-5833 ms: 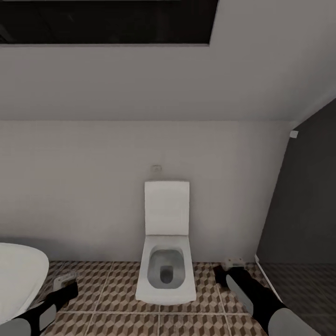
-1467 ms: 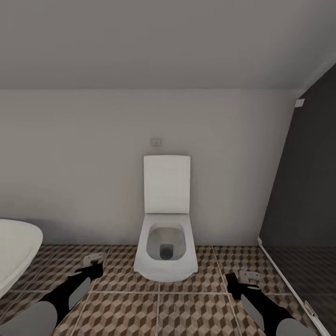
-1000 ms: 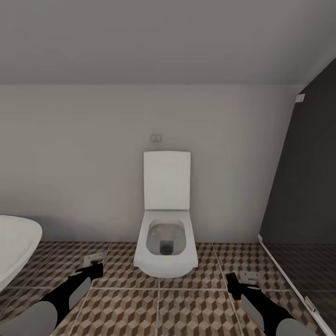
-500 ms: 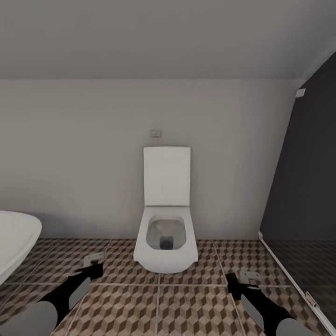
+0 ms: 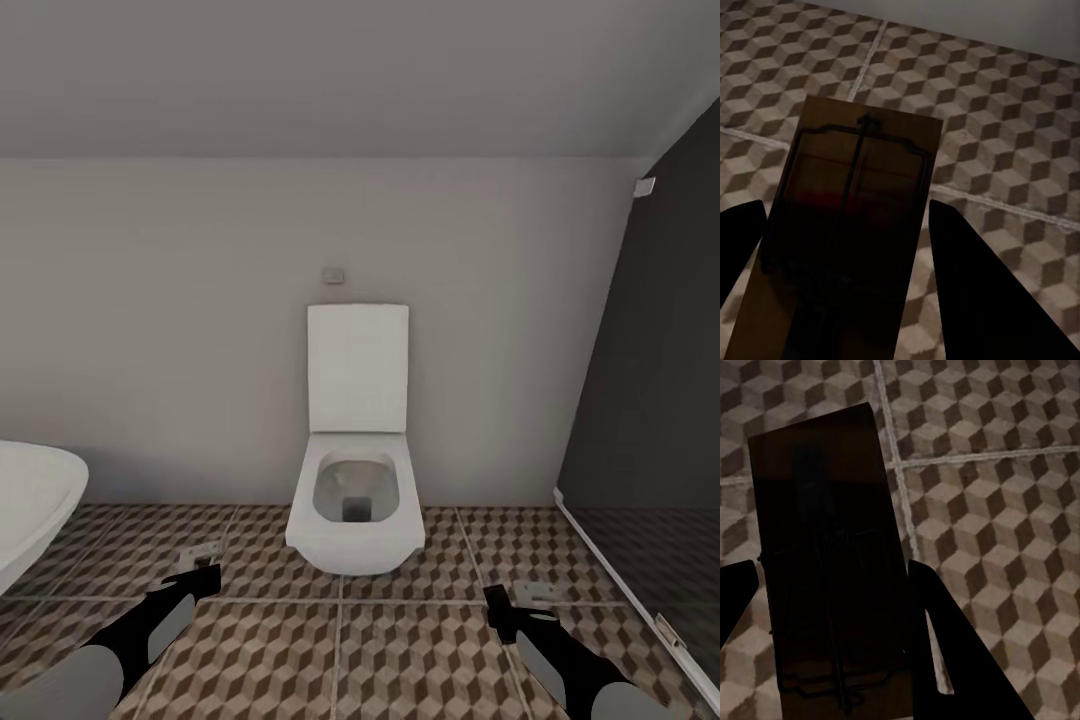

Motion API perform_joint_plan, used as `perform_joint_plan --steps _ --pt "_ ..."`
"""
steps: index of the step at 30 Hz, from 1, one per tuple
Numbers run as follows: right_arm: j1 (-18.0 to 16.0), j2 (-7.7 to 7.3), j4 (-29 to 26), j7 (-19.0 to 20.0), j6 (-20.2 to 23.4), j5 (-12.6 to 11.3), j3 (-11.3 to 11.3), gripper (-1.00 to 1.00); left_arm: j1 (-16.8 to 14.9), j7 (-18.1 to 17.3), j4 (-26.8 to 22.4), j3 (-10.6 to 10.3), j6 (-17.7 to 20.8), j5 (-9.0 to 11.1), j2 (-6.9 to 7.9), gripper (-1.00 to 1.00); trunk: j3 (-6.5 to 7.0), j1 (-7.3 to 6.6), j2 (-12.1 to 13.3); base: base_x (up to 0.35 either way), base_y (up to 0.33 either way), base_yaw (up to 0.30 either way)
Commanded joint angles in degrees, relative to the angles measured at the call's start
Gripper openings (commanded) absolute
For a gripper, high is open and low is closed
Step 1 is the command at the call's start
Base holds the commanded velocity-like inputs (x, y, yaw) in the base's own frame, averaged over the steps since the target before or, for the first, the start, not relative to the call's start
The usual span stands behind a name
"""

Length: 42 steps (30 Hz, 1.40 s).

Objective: Take the four mousetraps from the cabinet in the bathroom and place them on the bathroom floor. Make sure all four end up on the same floor surface, and ensure that at least two of them are either under or directly next to the same bathroom sink.

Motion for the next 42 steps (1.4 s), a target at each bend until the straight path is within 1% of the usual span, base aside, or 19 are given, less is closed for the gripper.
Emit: perform_joint_plan --steps 1,8,42 --pt "0.0 -0.07 -0.2 -0.5 0.3 -0.4 0.5 -1.0 0.0 0.5 -0.2 -0.5 0.2 0.4 0.07 -1.0 -0.25 0.21 -0.4 0.0 0.0 0.0" --pt "0.0 -0.07 -0.2 -0.5 0.3 -0.4 0.5 -1.0 0.0 0.5 -0.2 -0.5 0.2 0.4 0.07 -1.0 -1.5 1.75 -3.3 0.0 0.0 0.0" --pt "0.0 -0.16 -0.3 -0.5 0.3 -0.4 0.6 -1.0 0.0 0.4 -0.2 -0.5 0.2 0.4 0.07 -1.0 -9.04 2.63 -3.7 0.0 0.0 0.0"
